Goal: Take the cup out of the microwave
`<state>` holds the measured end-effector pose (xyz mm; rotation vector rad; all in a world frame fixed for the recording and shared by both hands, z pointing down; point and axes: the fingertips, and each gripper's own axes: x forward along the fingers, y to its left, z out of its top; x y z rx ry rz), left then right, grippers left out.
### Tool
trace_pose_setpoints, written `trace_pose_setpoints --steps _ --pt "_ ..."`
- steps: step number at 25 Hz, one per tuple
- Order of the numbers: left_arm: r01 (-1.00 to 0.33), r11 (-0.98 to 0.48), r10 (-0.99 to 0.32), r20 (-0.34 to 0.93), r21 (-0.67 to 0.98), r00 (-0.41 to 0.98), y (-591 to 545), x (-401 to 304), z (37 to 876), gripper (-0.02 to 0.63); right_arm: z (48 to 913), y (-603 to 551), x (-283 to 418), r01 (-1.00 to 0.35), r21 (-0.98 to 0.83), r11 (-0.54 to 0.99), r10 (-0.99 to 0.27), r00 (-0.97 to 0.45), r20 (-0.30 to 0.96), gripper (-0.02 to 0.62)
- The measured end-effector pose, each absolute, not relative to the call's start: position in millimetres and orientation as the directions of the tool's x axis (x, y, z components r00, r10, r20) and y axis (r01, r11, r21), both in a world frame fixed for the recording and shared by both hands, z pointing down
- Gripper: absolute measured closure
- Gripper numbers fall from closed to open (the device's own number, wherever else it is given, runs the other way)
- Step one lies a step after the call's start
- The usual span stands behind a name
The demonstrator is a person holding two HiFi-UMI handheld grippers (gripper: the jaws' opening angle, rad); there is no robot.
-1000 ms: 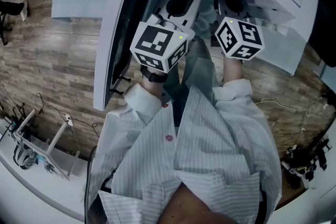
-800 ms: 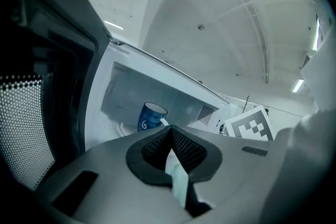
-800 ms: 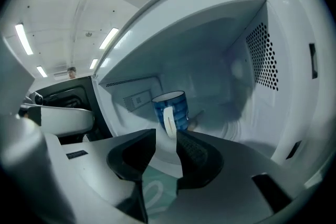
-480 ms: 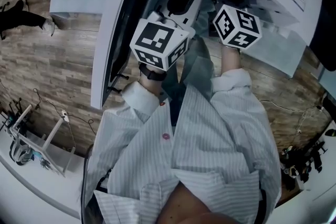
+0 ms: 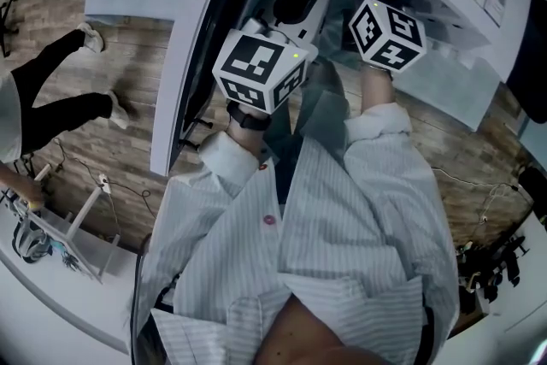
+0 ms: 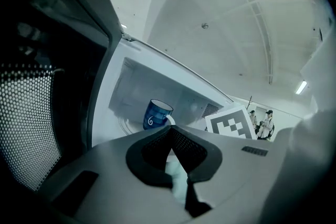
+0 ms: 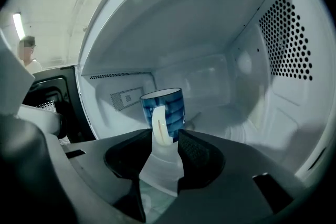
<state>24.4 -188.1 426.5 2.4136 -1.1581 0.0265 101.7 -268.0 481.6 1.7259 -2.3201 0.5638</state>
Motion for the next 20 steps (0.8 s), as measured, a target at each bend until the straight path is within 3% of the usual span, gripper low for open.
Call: trace_pose_setpoints --steps 5,8,20 --pt "-0.745 -0.533 -0.737 0.213 0.401 0.641 -191.0 20.3 428.6 0.597 482.2 -273.8 101.0 -0.952 -0.179 0.25 -0.878 -0.301 0.373 0.434" --pt "-0.745 -0.531 -0.737 0.214 0.404 0.642 -191.7 19.5 429.6 0.597 482.3 -274.8 100.2 -0.954 -0.16 0.252 -0.879 -0.295 0.374 0.485" --pt "-0.75 -0.518 -0.743 0.218 0.411 0.633 -192.6 13.1 431.4 0.597 481.0 -272.8 100.7 -0.957 -0.095 0.273 -0.881 -0.289 0.376 0.503"
